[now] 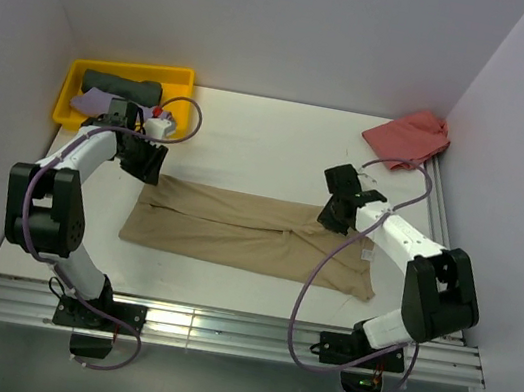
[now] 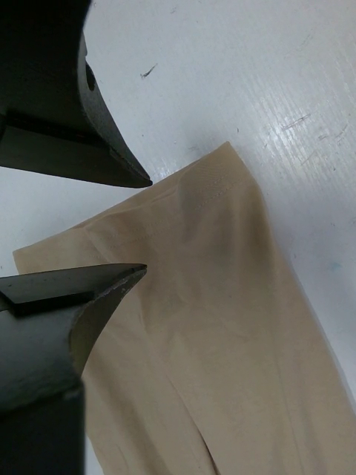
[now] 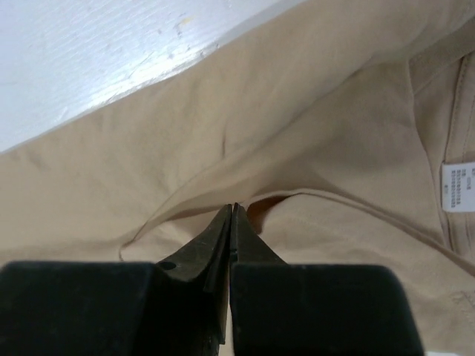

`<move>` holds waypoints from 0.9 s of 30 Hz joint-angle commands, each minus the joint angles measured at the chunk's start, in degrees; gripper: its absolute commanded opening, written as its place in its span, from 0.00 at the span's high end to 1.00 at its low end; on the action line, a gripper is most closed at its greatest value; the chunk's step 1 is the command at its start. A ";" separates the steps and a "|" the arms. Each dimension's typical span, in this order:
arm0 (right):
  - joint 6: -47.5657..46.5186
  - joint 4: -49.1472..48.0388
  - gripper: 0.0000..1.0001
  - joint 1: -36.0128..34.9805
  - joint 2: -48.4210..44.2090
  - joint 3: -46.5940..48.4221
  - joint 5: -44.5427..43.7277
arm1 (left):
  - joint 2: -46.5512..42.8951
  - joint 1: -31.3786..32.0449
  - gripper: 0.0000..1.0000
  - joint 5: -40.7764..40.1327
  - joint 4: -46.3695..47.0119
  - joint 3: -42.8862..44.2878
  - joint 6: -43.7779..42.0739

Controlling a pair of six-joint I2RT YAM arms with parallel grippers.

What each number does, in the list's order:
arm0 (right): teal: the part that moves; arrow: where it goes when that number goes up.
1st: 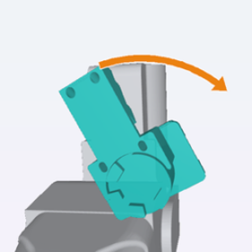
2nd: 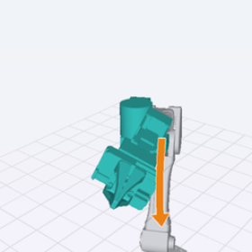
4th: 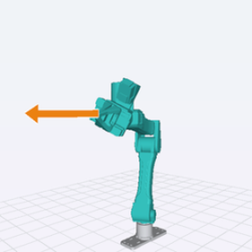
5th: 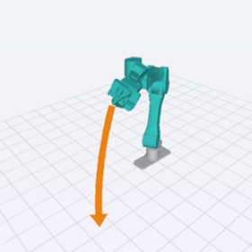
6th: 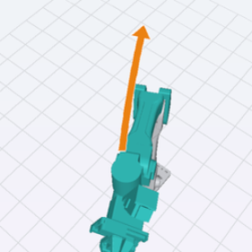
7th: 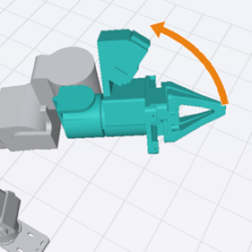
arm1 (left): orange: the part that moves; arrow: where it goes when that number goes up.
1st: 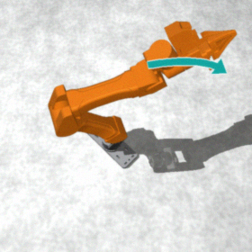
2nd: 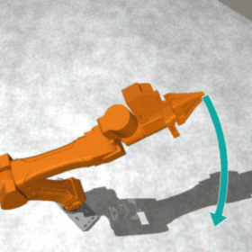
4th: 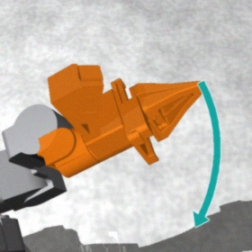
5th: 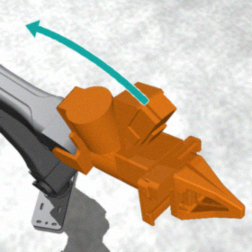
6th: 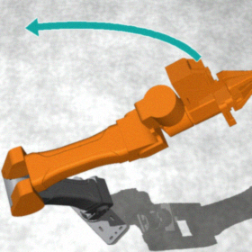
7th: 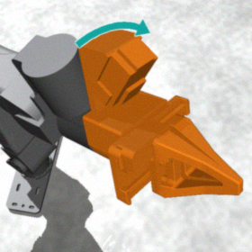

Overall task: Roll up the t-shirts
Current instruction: Fold the tshirt

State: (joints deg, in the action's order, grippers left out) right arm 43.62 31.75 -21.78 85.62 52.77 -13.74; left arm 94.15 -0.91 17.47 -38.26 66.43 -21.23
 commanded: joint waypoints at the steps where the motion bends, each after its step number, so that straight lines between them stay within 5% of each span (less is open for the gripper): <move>1: 1.47 -0.37 0.99 -1.51 -4.50 -1.35 0.90 | 0.33 0.29 0.50 -0.16 1.17 -0.34 0.40; 19: 11.40 -2.39 0.99 -14.68 -13.90 -12.24 2.14 | 0.69 0.38 0.50 0.02 1.35 -1.48 -0.04; 27: 15.35 -2.75 0.71 -20.32 -12.32 -14.45 0.39 | 1.30 0.38 0.50 -0.25 1.43 -1.48 -0.30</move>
State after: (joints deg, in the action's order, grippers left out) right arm 56.36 29.67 -40.58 73.38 38.33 -11.09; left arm 94.89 -0.86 17.45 -37.54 65.12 -21.28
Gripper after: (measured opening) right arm 0.272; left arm 0.500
